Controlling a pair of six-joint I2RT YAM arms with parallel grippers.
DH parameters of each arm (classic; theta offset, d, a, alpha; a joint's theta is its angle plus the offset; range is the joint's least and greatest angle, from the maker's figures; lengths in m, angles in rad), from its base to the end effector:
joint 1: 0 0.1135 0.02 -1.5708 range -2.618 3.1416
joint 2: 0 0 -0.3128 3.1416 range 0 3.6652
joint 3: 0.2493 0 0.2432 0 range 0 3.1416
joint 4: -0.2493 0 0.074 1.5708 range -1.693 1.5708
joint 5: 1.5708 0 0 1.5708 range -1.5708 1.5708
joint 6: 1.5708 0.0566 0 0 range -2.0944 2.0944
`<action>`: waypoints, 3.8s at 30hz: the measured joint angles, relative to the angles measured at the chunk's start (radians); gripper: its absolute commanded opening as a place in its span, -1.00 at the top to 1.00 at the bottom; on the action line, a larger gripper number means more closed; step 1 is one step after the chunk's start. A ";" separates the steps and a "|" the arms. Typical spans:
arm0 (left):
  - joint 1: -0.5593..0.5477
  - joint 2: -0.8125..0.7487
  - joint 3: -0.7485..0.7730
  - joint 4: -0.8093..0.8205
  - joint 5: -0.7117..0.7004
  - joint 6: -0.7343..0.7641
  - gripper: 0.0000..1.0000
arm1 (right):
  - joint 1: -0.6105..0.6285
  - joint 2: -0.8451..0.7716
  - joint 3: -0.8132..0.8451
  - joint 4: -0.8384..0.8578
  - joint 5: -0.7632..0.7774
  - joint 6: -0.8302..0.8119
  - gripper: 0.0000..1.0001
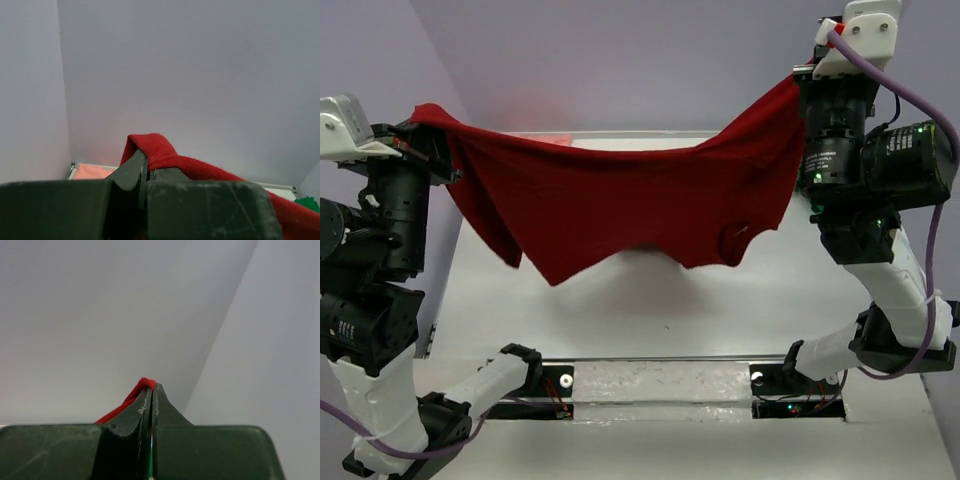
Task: Fold and stack the t-shirts
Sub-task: Flatten the tshirt out
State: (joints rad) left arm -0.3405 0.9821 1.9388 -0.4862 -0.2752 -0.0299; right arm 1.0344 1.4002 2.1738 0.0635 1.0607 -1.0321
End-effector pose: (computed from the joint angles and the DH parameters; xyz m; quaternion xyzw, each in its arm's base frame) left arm 0.0500 -0.0014 0.6591 -0.0354 0.5297 -0.0850 0.8432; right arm 0.1251 0.1137 0.7048 -0.0240 0.5640 -0.1805 0.8054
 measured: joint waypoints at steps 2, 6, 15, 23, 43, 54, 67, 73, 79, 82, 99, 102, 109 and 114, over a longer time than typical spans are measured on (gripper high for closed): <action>0.000 -0.002 -0.007 -0.003 -0.013 0.001 1.00 | 0.013 0.020 -0.006 0.060 0.032 -0.062 1.00; 0.000 0.014 -0.074 -0.006 -0.019 0.000 1.00 | 0.012 0.077 -0.011 0.108 0.047 -0.106 1.00; 0.060 0.331 -0.154 0.118 0.013 -0.017 1.00 | -0.455 0.349 0.155 -0.320 -0.232 0.358 1.00; 0.167 0.819 -0.137 0.229 0.078 -0.029 1.00 | -0.818 0.608 0.248 -0.653 -0.591 0.707 1.00; 0.217 1.085 0.022 0.348 0.113 0.009 -0.98 | -0.950 0.840 0.387 -0.748 -0.966 0.875 -0.99; 0.156 0.988 -0.050 0.297 0.034 0.002 -0.98 | -0.850 0.589 0.058 -0.769 -0.883 0.914 -0.93; -0.058 0.451 -0.608 0.201 -0.070 -0.201 -0.83 | -0.857 0.063 -0.776 -0.586 -1.159 1.269 0.09; -0.045 0.451 -0.648 0.113 -0.117 -0.250 -0.91 | -0.864 0.037 -0.937 -0.575 -1.239 1.328 -0.55; -0.039 0.461 -0.652 0.084 -0.156 -0.280 -0.91 | -0.927 -0.001 -1.089 -0.487 -1.402 1.432 -0.62; -0.013 0.476 -0.674 0.089 -0.124 -0.298 -0.91 | -0.944 -0.006 -1.145 -0.435 -1.468 1.483 -0.62; 0.172 0.483 -0.779 0.150 0.130 -0.373 -0.93 | -1.032 0.034 -1.447 -0.085 -1.740 1.758 -0.57; 0.177 0.483 -0.783 0.153 0.154 -0.384 -0.93 | -1.032 0.072 -1.463 -0.053 -1.741 1.775 -0.57; 0.184 0.483 -0.783 0.170 0.210 -0.408 -0.93 | -1.033 0.133 -1.498 -0.021 -1.726 1.784 -0.57; 0.185 0.483 -0.783 0.177 0.223 -0.414 -0.93 | -1.035 0.252 -1.476 0.001 -1.746 1.782 -0.55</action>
State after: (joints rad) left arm -0.1551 1.4647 1.1557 -0.3096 -0.0525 -0.4442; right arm -0.0002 1.6524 0.6979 0.0643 -0.6853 0.7498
